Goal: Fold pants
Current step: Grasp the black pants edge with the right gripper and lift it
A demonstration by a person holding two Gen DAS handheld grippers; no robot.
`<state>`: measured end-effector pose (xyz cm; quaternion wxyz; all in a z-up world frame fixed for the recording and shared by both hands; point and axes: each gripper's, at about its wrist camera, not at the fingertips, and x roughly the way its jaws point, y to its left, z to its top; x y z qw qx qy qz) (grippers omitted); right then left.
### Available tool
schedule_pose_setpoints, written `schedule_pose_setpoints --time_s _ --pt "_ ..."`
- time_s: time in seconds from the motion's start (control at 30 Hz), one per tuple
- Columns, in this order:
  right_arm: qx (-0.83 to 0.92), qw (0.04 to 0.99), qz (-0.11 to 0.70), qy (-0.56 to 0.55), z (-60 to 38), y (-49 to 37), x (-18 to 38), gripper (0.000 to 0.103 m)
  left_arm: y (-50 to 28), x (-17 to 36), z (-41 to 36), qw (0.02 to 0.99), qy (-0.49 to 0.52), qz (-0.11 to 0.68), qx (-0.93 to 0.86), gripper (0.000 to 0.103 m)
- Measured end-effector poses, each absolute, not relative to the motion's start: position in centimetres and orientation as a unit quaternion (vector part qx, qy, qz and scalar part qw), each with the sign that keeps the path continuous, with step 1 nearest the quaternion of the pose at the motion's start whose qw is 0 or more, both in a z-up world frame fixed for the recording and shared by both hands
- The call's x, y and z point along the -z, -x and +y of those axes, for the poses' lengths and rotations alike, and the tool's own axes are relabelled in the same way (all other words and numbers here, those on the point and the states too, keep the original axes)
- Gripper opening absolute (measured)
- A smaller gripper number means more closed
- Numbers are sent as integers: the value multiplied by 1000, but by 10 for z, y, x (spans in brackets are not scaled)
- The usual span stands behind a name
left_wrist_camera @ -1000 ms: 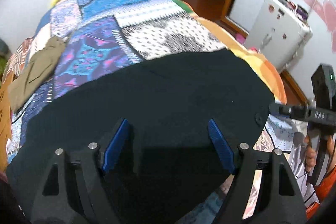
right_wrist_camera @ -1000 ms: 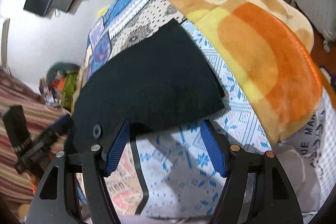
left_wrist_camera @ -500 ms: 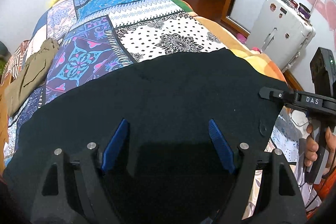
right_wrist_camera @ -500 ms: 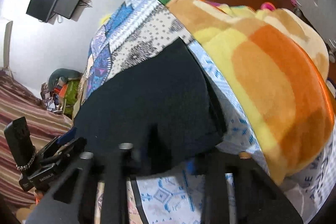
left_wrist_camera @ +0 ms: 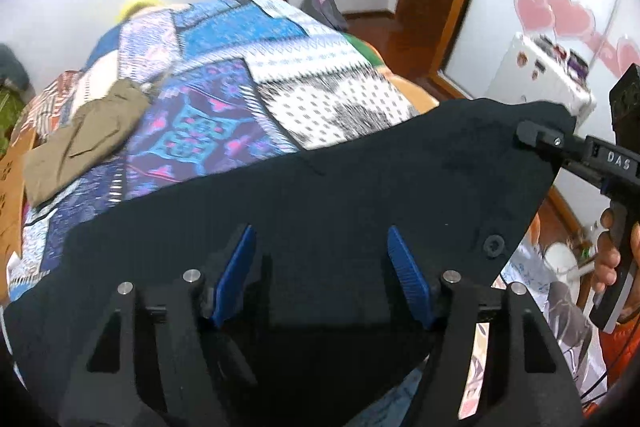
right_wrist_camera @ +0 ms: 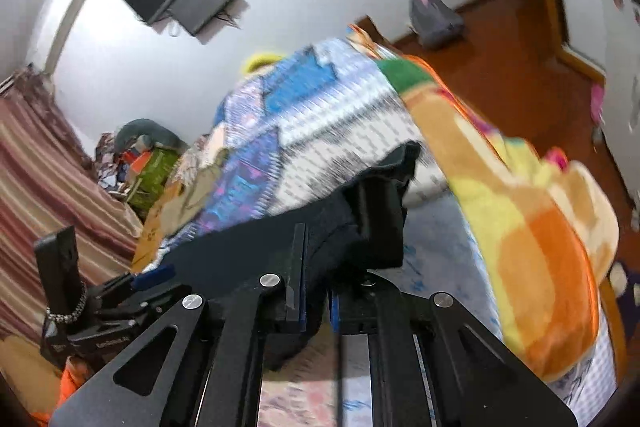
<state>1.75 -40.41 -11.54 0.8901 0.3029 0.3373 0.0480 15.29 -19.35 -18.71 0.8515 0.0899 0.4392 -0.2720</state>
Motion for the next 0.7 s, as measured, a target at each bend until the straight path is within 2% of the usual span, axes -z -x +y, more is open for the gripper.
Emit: schedule_pose_setpoints --time_s 0.43,0.57,0.7 --pt "-160 926 290 -180 -292 -80 34 7 -139 152 -52 904 -3 389 178 69" --pt "-212 918 299 -150 -242 -95 37 7 -127 152 -9 912 20 385 141 69" --pt "-267 891 346 -122 -181 -107 71 7 -111 157 33 915 45 388 104 69"
